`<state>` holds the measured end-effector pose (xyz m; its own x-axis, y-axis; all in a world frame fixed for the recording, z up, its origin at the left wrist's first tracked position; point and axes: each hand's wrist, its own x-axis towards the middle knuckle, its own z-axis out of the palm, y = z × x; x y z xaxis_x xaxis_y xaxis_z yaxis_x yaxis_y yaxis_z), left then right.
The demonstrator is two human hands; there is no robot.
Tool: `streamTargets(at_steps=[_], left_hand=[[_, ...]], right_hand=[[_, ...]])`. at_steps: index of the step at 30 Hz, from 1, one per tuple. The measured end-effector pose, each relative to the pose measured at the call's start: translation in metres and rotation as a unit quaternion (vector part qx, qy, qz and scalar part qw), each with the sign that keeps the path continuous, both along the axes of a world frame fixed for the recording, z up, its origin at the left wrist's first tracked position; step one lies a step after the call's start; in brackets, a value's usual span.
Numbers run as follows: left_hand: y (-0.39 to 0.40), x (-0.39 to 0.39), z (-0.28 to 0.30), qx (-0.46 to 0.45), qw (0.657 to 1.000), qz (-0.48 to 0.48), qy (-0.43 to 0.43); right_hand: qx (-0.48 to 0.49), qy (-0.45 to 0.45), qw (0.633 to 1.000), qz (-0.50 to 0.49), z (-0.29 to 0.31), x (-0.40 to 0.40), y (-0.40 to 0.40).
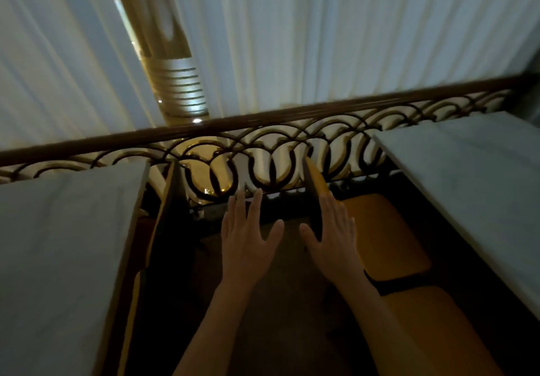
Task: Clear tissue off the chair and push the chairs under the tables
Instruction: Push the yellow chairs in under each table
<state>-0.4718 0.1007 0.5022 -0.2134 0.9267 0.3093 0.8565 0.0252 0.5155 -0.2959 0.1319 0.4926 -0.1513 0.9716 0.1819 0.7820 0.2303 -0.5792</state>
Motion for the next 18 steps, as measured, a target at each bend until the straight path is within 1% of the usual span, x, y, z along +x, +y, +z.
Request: streamTargets(at_steps=[4,9,13,18], left_hand=[[0.034,0.023,-0.007,-0.007,0.996,-0.083,-0.024],[0.076,0.084,-0.014,-0.026,0.980,-0.196,-0.033],[0.095,0.147,-0.015,-0.047,0.956,-0.288,-0.034],[0.098,0.222,-0.023,-0.067,0.920,-0.384,-0.029]], right_hand=[[-0.012,0.002,0.997,-0.082,-0.007,0.025,0.006],[-0.031,-0.007,0.981,-0.191,-0.019,0.080,0.012],[-0.027,0.007,0.960,-0.278,-0.026,0.132,0.006],[-0.043,0.023,0.923,-0.382,-0.034,0.191,-0.022]])
